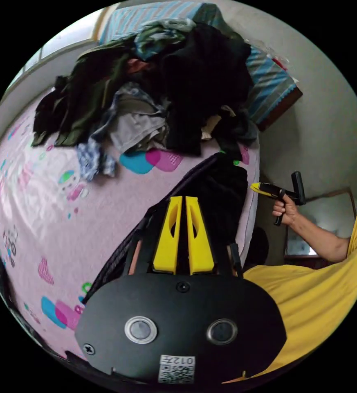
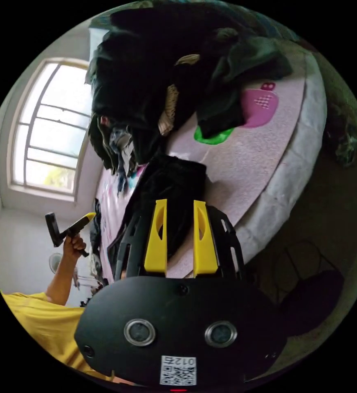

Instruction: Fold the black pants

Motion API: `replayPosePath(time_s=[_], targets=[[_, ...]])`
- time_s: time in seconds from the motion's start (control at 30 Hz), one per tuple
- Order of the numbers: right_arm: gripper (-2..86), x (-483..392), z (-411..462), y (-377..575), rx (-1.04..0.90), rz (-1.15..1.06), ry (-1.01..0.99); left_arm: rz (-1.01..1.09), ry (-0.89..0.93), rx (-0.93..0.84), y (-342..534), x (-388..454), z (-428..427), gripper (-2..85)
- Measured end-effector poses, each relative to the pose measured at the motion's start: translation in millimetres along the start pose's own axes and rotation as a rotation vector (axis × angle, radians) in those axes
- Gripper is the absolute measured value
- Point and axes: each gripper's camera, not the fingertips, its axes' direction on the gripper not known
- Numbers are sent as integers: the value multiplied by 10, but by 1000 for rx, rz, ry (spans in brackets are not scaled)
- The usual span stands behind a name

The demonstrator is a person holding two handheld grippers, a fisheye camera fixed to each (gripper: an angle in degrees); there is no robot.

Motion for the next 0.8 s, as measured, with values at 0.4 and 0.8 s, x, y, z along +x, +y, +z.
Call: replayPosePath(time_s=[0.4,0.8], targets=[[112,716,-2,68,-49,91,-268,348,39,-438,-1926,667,1868,100],[61,163,-68,595,-34,3,-449,313,293,-551,-2228,285,2129,44]])
